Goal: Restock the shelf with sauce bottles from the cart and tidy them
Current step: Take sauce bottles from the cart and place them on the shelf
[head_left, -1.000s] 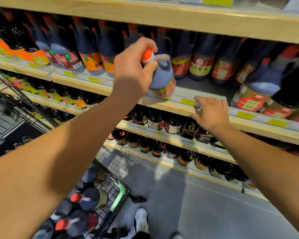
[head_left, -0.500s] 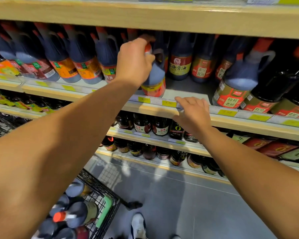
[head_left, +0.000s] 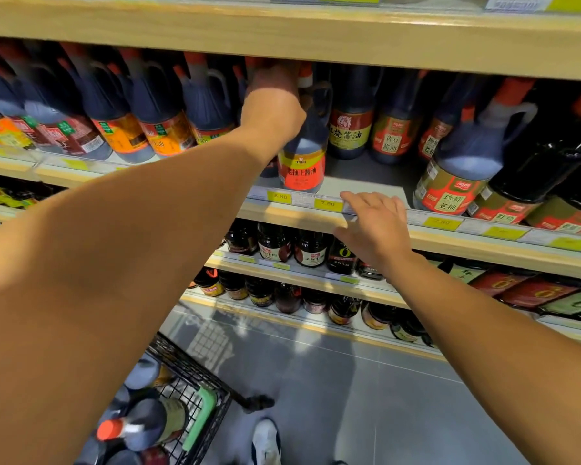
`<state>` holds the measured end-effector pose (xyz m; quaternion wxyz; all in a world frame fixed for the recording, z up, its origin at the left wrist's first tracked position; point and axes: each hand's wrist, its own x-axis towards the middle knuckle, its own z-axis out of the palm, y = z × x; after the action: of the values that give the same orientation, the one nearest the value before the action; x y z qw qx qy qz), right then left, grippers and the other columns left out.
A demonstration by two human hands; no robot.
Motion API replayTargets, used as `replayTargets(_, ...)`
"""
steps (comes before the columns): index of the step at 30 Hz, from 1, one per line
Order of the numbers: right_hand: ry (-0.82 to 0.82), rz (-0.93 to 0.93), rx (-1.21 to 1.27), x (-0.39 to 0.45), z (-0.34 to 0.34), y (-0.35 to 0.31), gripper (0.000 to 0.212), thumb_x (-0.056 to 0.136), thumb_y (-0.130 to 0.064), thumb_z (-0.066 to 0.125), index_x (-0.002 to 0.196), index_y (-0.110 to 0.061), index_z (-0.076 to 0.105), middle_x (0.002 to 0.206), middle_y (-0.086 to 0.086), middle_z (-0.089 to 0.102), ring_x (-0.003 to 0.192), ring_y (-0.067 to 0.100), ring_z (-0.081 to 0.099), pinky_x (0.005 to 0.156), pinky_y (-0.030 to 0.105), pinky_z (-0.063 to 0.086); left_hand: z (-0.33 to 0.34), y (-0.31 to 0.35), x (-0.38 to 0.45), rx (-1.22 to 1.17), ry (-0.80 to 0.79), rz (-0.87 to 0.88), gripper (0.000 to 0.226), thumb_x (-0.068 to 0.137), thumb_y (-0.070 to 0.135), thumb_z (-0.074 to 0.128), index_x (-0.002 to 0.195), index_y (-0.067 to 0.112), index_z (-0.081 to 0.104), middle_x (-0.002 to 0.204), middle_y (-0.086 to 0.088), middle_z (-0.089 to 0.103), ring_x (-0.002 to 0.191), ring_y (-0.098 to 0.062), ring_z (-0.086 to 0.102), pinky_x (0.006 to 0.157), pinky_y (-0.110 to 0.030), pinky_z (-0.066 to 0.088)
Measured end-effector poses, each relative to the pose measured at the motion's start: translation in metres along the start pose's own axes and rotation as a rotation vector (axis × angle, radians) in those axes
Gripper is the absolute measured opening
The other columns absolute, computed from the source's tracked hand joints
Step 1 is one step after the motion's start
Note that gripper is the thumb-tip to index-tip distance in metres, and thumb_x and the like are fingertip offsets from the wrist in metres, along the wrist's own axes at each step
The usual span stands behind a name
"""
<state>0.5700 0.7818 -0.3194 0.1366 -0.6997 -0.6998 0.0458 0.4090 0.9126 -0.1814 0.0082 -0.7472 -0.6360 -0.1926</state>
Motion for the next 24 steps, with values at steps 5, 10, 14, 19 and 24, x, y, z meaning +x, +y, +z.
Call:
replayTargets(5,-0.025,0.005,0.018,0.000,-0.004,0.001,0.064,0.085,-0.051,0.058,0.142,-0.033,0.037,0.140,-0.007,0.047,0.135,0.021,0.033,0.117,0.043,0.010,0.000,-0.013,0.004,-0.105,0.053,0.070,0.039,0.082,0.030,0.055,0.118,0.016,0.058,0.127,-0.009,0.057,0.119,-0.032,0.051,0.097,-0.036,0.041)
replayTargets(10,-0.031,0.001,0.038,0.000,-0.003,0.000,0.064,0.084,-0.050,0.059,0.142,-0.032,0.038,0.139,-0.007,0.048,0.134,0.022,0.033,0.117,0.043,0.011,-0.004,-0.018,0.001,-0.130,0.059,0.122,0.043,0.081,0.033,0.051,0.122,0.019,0.058,0.128,-0.010,0.057,0.120,-0.035,0.050,0.099,-0.038,0.041)
replayTargets(14,0.000,-0.024,0.054,-0.002,-0.003,0.001,0.060,0.083,-0.046,0.063,0.138,-0.029,0.044,0.134,-0.005,0.052,0.132,0.023,0.037,0.115,0.043,0.013,-0.008,-0.019,-0.002,-0.148,0.054,0.130,0.040,0.084,0.028,0.056,0.123,0.021,0.058,0.129,-0.010,0.058,0.120,-0.035,0.050,0.100,-0.037,0.041)
replayTargets(19,0.030,-0.049,0.046,-0.001,-0.002,0.004,0.058,0.081,-0.045,0.065,0.133,-0.026,0.049,0.129,-0.004,0.056,0.127,0.025,0.042,0.113,0.046,0.021,-0.010,-0.024,-0.005,-0.225,0.084,0.115,0.038,0.084,0.021,0.061,0.122,0.021,0.061,0.127,-0.007,0.059,0.118,-0.031,0.052,0.089,-0.024,0.039)
replayTargets(24,-0.011,-0.048,0.041,-0.001,-0.002,0.003,0.065,0.083,-0.047,0.064,0.140,-0.025,0.042,0.136,-0.003,0.052,0.133,0.027,0.037,0.115,0.049,0.016,-0.012,-0.019,-0.007,-0.157,0.018,0.117,0.044,0.079,0.032,0.052,0.121,0.023,0.058,0.130,-0.011,0.055,0.119,-0.036,0.050,0.094,-0.039,0.045)
